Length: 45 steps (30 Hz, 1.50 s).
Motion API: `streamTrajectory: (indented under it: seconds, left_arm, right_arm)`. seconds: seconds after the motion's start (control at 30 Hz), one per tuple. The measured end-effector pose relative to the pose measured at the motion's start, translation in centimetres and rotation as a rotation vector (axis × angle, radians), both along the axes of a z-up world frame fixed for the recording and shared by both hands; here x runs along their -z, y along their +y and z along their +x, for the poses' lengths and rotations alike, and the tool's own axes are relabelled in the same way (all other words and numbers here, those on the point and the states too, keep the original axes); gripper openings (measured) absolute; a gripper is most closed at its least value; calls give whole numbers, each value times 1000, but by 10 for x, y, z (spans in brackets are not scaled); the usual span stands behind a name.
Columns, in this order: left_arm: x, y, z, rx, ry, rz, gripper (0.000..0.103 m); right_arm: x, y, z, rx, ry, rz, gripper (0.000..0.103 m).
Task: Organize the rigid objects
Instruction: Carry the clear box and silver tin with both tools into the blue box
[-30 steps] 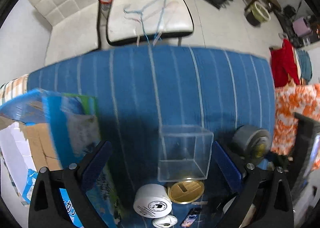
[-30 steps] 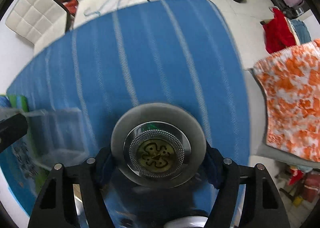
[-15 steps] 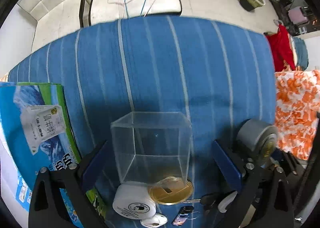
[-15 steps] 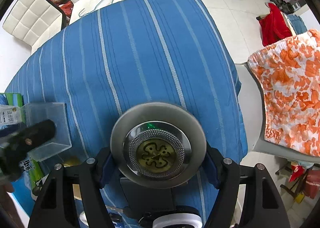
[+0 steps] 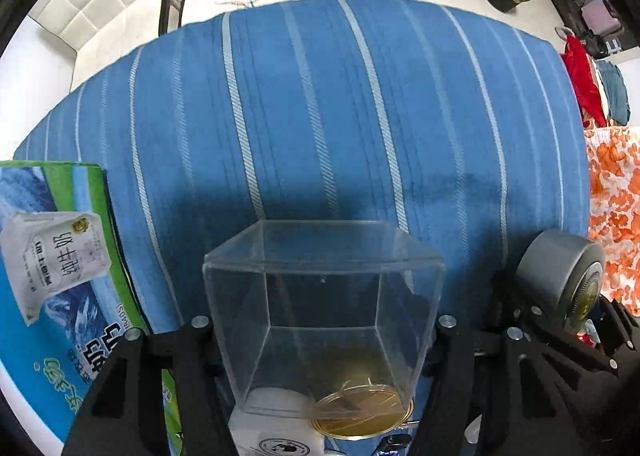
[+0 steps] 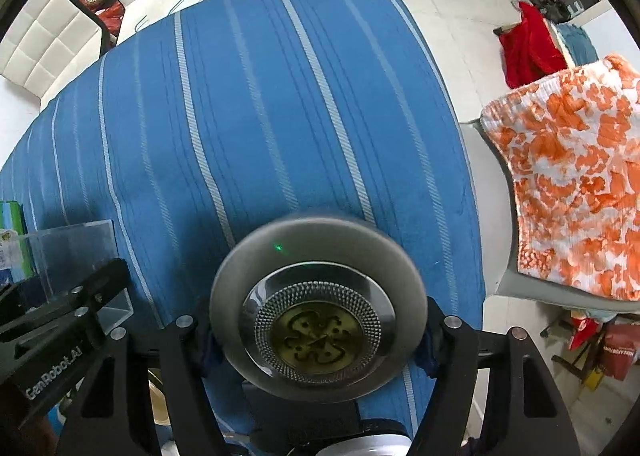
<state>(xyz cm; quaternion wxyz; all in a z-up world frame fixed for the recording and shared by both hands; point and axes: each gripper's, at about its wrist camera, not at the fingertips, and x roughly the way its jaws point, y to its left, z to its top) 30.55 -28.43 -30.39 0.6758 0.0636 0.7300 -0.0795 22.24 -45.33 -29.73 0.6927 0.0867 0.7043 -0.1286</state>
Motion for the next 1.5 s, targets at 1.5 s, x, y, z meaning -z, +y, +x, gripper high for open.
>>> streamTrajectory:
  seconds: [1.5]
  left_arm:
    - [-215,279,-108,-113,-439,-80,61]
  right_arm:
    - [-223,326,-57,-237,-394,40,73]
